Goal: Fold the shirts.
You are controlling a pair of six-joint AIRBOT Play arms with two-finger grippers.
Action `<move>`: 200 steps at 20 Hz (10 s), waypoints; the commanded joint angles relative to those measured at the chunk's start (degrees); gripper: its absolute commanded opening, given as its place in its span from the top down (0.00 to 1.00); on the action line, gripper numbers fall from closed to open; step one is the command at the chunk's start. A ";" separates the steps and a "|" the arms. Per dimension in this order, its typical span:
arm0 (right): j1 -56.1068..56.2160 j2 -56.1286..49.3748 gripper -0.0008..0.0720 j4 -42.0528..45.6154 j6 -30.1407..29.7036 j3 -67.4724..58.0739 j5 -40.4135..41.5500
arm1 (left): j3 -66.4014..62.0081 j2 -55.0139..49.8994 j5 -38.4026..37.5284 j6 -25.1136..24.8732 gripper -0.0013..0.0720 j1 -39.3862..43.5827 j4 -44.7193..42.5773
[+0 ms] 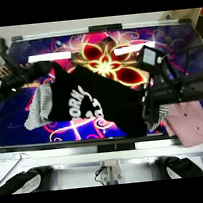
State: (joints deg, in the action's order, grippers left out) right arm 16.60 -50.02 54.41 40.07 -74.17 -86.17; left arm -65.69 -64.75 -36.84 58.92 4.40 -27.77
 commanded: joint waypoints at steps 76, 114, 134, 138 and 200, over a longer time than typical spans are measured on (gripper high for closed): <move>0.02 0.96 0.91 -11.67 0.57 2.69 44.63 | -9.73 15.13 6.91 14.99 0.32 21.38 -28.76; -71.54 -5.99 0.91 24.11 41.99 -6.71 77.42 | -9.66 14.32 12.61 8.59 0.27 21.31 -28.76; -88.32 -28.02 0.91 23.91 42.91 -23.10 76.35 | -9.66 14.32 12.59 8.83 0.27 21.33 -28.72; -90.92 -27.54 0.91 23.96 42.91 -23.08 69.55 | -9.66 14.32 12.61 10.10 0.27 21.33 -28.74; -20.37 4.37 0.05 36.54 52.68 10.14 0.98 | 9.73 12.24 -35.56 44.44 0.22 13.79 -61.77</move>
State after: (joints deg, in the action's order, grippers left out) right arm -3.84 -45.63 91.00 92.75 -64.03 -85.23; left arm -55.99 -52.56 -72.44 103.33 18.22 -89.54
